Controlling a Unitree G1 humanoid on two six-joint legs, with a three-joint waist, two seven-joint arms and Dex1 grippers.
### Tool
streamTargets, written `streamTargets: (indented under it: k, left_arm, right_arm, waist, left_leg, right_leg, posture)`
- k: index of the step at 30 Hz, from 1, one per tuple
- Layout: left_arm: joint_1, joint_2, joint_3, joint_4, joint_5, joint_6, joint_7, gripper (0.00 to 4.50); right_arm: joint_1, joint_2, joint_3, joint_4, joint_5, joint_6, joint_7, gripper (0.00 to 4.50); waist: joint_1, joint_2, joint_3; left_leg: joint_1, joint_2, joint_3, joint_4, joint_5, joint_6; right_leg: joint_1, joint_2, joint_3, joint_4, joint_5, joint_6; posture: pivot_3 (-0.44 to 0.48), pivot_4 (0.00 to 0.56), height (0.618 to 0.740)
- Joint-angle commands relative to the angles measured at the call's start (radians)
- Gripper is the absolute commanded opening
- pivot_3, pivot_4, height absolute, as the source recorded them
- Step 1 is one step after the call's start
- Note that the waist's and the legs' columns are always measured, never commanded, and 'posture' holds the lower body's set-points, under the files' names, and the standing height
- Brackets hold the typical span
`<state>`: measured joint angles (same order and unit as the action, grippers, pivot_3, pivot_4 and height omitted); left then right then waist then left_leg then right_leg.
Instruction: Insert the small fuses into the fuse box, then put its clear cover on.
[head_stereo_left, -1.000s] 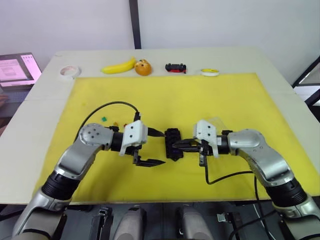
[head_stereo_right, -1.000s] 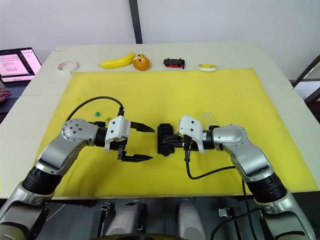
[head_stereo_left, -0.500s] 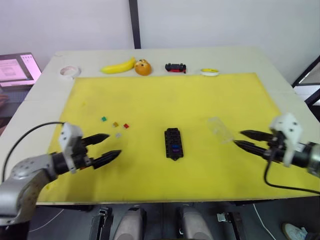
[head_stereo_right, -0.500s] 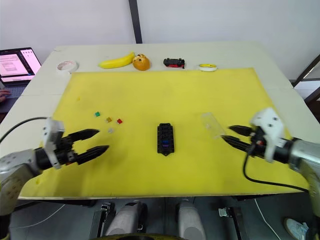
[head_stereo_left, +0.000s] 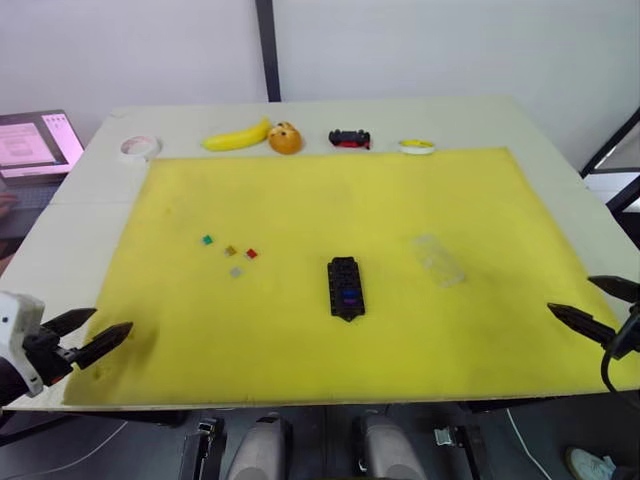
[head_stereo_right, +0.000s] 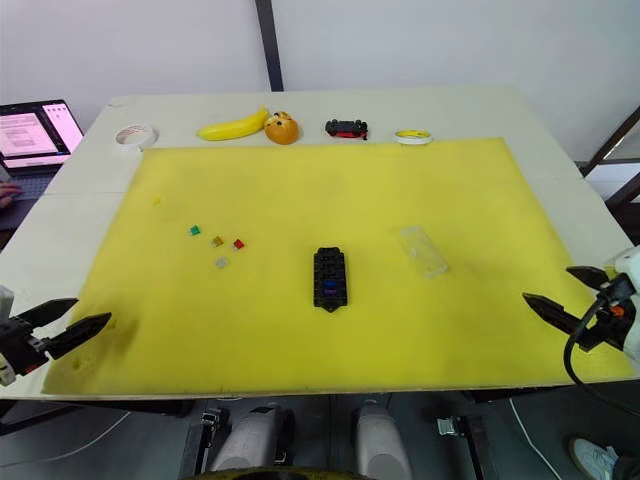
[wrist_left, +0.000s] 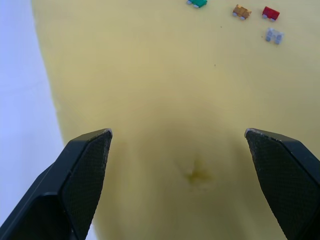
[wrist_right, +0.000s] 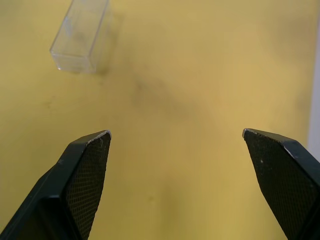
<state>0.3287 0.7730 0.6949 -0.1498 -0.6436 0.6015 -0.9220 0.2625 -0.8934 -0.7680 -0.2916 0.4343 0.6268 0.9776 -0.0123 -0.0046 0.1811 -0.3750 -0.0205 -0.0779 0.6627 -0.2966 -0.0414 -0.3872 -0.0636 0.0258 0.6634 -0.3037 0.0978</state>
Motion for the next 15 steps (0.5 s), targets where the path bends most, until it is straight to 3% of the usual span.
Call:
streamTargets:
  k: [1, 8, 15]
  left_arm:
    - [-0.029, -0.005, 0.013, -0.076, -0.076, 0.079, 0.044, 4.5]
    - [-0.138, -0.046, -0.006, -0.181, -0.464, 0.433, 0.201, 4.5]
    - [-0.363, -0.08, -0.041, 0.053, -0.793, 0.674, 0.567, 4.5]
  right_arm:
    - [-0.037, -0.032, 0.015, -0.051, 0.022, 0.002, -0.016, 4.47]
    - [-0.192, -0.061, 0.154, -0.301, 0.218, 0.183, -0.068, 4.47]
    - [-0.437, -0.013, 0.408, -0.449, 0.42, 0.307, -0.191, 4.47]
  waist:
    - [0.001, 0.0, 0.0]
    - [-0.002, 0.001, 0.0]
    - [0.0, 0.0, 0.0]
  left_leg:
    - [0.0, 0.0, 0.0, 0.0, 0.0, 0.0]
    - [0.0, 0.001, -0.001, 0.0, 0.0, 0.0]
    - [-0.001, 0.0, -0.002, 0.001, 0.0, 0.0]
  right_leg:
    - [0.0, 0.0, 0.0, 0.0, 0.0, 0.0]
    - [-0.001, 0.0, 0.002, 0.0, 0.0, 0.0]
    - [-0.001, 0.0, 0.0, 0.001, 0.0, 0.0]
  posture:
    - [0.0, 0.15, 0.74]
    - [0.0, 0.15, 0.74]
    - [0.0, 0.15, 0.74]
